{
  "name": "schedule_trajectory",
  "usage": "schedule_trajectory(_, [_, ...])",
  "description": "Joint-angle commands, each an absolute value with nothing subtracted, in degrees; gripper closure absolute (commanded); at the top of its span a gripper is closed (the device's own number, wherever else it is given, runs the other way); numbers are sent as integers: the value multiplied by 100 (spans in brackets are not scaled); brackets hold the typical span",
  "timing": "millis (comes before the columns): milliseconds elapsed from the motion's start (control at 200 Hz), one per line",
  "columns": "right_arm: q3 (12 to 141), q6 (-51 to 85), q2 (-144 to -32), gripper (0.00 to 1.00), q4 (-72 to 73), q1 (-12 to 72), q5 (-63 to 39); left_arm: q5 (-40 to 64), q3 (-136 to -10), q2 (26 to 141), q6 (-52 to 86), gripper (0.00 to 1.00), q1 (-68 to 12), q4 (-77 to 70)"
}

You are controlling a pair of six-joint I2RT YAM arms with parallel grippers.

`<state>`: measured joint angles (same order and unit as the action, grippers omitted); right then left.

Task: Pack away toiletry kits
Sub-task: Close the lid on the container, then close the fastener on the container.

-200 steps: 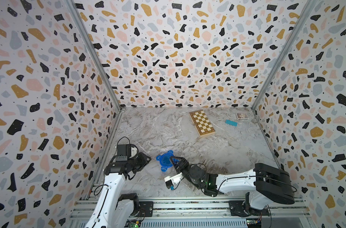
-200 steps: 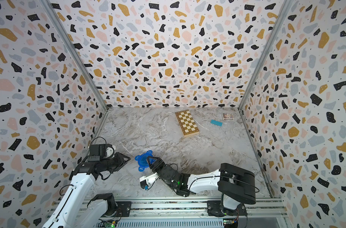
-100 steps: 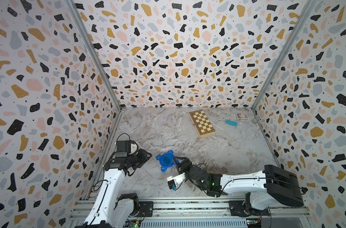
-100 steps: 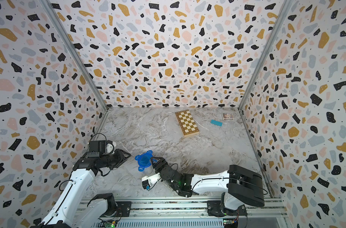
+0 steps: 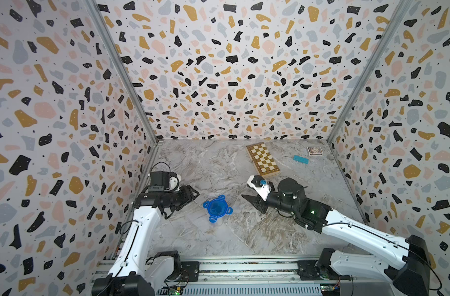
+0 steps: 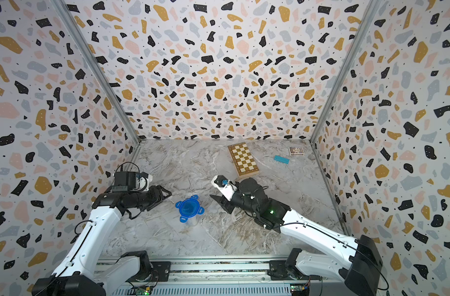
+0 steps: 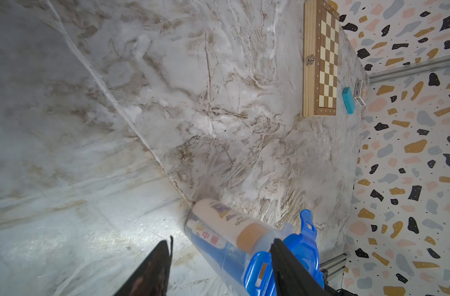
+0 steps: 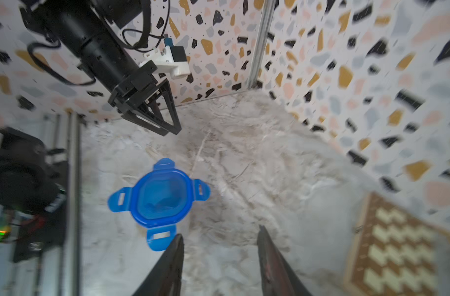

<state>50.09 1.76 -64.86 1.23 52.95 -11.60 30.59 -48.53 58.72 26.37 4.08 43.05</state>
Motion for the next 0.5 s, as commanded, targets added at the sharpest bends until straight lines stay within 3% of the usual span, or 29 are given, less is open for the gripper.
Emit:
schedule_trajectory(0, [5356,2711,-7075,55,-787,5189,-3245,3255,-4892,5841,2465,37,433,4411])
schedule_trajectory(230, [5673,4976,-7737,59,-1063,5300,-3641,3413,-4813,5911,2512,41,431,4448])
schedule_trajectory(496, [5549,5854,-8128,62,-377,5175,-4008,3507,-4687,5876,2580,37,435,4338])
